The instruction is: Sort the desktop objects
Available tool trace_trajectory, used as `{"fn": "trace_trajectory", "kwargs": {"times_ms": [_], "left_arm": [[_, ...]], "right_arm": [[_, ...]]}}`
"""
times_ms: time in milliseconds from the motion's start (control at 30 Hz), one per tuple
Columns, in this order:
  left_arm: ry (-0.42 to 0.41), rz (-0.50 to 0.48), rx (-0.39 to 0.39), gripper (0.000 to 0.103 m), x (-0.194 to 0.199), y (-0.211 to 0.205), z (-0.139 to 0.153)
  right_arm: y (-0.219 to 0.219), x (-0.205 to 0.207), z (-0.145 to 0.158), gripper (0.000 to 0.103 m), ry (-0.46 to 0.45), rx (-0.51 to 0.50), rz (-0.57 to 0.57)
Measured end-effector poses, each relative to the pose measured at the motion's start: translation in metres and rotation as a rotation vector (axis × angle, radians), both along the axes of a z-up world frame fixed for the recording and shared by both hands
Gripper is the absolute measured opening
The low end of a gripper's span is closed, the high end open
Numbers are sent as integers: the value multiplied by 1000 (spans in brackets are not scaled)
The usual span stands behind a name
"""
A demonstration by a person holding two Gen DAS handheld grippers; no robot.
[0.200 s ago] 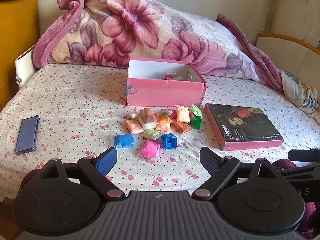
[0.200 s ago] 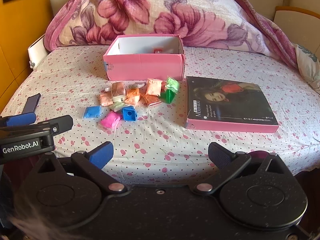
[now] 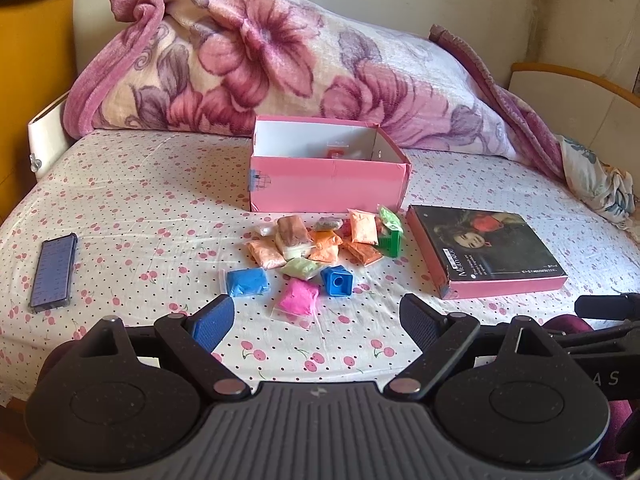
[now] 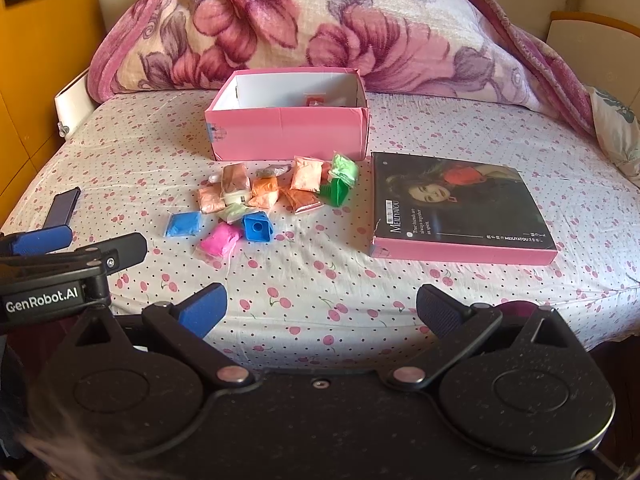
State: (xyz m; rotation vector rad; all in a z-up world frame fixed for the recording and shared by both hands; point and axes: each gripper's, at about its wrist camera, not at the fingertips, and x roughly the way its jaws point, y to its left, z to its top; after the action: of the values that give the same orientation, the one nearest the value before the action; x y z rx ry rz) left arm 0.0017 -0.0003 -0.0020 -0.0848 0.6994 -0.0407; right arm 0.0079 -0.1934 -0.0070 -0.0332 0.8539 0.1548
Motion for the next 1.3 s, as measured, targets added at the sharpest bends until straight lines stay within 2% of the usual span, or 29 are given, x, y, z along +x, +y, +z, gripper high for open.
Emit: {"fn": "trace_trajectory", "kwargs": {"times_ms": [100, 500, 1033, 1300], "left_arm": [[-15, -5, 29, 90, -2, -9, 0], [-20, -14, 10, 90, -1, -5, 4], [-28, -19, 24, 90, 3, -11, 1], [-24, -31, -13, 90, 13, -5, -4]], "right_arm": [[0, 1, 0, 102, -5, -1, -1], [-10, 5, 1, 102, -4, 3, -5], [-4, 3, 1, 102, -6, 3, -12], [-8, 18, -6, 102, 0, 7, -13]]}}
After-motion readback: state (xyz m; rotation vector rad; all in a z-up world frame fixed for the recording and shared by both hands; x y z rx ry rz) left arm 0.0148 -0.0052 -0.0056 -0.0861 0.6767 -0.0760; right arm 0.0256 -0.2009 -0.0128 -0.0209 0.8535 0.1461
